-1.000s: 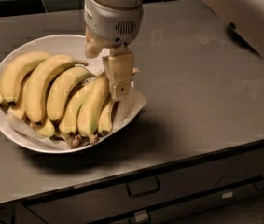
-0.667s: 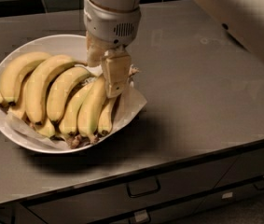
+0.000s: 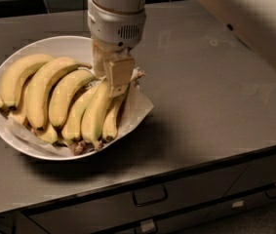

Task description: Pick banana from white bowl

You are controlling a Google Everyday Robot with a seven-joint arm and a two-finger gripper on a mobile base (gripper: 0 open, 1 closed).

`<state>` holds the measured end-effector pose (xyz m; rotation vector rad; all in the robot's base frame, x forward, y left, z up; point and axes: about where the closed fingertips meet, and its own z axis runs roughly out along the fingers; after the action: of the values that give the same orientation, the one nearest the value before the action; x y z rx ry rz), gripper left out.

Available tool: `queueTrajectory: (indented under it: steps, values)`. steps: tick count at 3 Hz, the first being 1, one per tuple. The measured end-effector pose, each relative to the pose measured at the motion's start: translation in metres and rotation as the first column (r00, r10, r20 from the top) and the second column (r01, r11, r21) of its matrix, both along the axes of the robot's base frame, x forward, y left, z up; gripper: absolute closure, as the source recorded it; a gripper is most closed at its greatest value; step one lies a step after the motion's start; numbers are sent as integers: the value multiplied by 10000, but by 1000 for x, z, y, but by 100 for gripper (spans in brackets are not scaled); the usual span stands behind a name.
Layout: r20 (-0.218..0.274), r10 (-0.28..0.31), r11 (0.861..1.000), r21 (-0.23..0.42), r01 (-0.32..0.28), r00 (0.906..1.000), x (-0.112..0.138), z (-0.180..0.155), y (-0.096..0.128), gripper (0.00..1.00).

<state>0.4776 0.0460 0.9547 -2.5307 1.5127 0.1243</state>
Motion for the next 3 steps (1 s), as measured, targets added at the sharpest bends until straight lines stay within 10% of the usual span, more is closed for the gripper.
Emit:
queueTrajectory:
  steps: [3]
  values:
    - [-148, 41, 10000, -63, -42, 9999, 4, -5, 1, 52]
